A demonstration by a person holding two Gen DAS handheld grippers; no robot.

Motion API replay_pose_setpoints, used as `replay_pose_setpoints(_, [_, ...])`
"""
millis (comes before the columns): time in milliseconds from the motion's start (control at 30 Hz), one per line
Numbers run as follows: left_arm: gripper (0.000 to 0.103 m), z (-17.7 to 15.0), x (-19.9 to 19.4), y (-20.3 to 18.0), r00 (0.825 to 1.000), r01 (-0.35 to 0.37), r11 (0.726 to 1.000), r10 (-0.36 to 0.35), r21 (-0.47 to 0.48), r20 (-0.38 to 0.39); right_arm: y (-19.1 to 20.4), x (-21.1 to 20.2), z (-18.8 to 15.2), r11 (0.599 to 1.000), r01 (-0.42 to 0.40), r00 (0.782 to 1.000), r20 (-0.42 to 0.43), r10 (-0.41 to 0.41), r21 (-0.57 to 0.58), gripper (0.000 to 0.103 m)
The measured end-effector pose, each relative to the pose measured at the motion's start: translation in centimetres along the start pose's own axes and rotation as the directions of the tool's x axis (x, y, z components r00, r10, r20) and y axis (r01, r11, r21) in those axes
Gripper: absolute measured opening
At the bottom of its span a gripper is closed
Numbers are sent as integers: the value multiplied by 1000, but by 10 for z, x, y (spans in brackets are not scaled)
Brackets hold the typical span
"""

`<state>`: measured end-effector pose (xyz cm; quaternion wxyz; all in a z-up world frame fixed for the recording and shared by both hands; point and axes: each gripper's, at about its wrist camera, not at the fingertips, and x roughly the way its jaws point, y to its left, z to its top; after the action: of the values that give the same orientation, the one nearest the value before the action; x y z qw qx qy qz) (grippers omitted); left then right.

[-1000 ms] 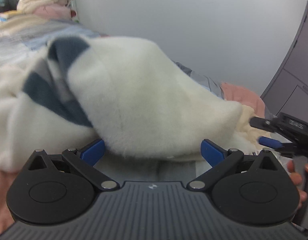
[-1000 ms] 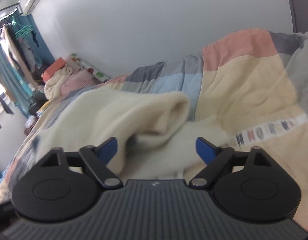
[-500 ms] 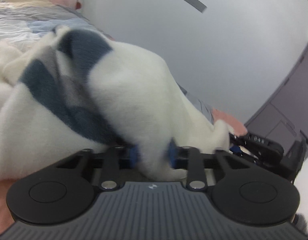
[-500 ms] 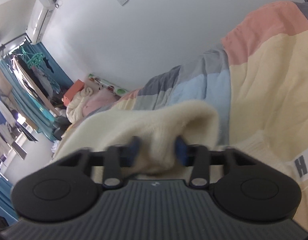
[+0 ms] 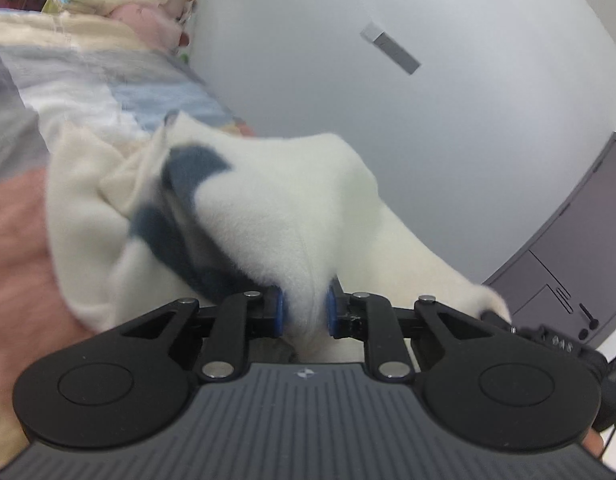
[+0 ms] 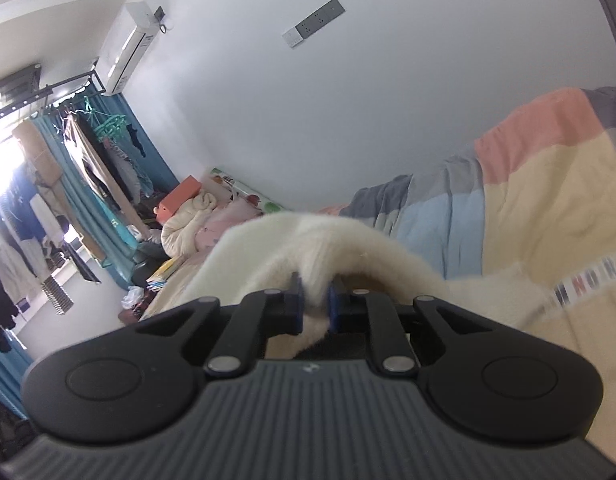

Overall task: Fold large clothes
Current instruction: 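Lift the sweater with both grippers and shake it out in the air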

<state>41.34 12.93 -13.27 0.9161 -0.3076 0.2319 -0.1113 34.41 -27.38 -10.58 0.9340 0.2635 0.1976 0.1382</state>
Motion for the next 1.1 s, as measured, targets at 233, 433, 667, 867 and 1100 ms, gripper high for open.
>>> replay_pose_setpoints(233, [22,-7,-99,-2,999,10,997,-14,80,42,35,-77,-26,998,-55,998,2,55,-40,15])
replay_pose_setpoints(433, [22,-41,-155,20,1000,-3,1000,3,10,22,55,-124,-47,991,-62,997,-57,56,-117,15])
replay_pose_setpoints(667, [22,-77,-153,45,989,-131,991,130,-14,-70,38,-129,-113,997,2,962,-270,-23,-78,14])
replay_pose_setpoints(867, [22,-93,-114,91,950,-290,950,271,-114,-157,38,-97,-144,996,-57,916,-401,24,-69,14])
replay_pose_setpoints(1100, [26,-95,-103,103,933,-343,929,319,-140,-169,39,-70,-162,996,-70,882,-471,33,-61,15])
